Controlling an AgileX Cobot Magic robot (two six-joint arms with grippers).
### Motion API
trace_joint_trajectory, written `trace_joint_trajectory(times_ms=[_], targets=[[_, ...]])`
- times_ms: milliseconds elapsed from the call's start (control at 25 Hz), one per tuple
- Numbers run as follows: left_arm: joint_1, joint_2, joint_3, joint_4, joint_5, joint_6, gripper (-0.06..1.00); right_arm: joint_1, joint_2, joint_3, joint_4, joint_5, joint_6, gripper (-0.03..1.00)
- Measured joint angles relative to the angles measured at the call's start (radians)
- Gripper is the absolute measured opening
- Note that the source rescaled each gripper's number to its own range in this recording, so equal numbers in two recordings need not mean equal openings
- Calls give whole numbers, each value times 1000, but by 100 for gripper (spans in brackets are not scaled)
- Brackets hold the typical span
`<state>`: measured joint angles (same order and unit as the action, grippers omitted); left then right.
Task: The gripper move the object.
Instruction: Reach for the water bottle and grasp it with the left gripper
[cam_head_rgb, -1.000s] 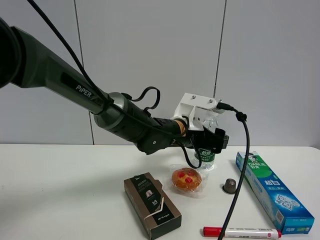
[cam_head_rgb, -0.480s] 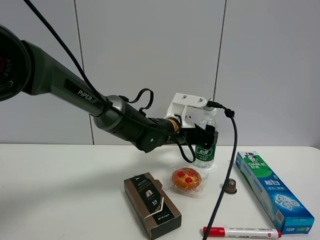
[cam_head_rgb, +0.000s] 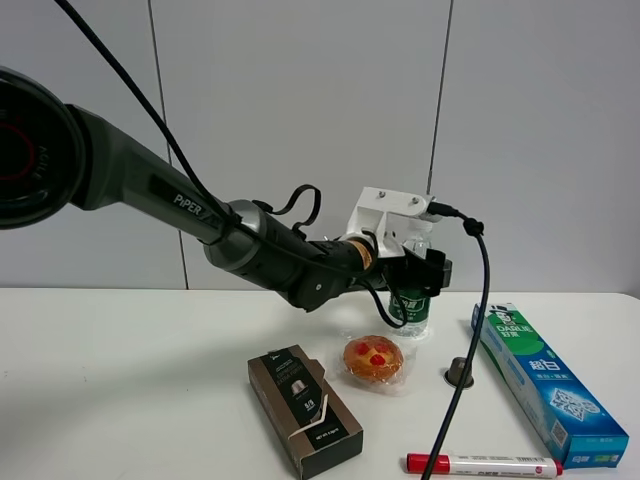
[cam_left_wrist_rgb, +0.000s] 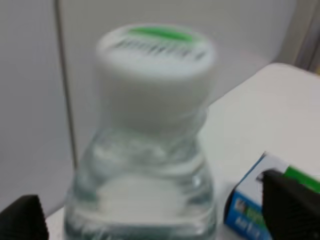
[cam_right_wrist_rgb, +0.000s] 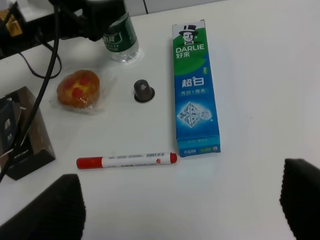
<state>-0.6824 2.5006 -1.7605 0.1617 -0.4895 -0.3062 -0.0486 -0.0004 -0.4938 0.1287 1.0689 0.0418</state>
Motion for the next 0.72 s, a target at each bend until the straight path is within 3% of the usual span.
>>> trace_joint_trajectory(times_ms=[720], targets=[[-5,110,-184,3,44,-11,100,0,0,0,1,0,0,100]])
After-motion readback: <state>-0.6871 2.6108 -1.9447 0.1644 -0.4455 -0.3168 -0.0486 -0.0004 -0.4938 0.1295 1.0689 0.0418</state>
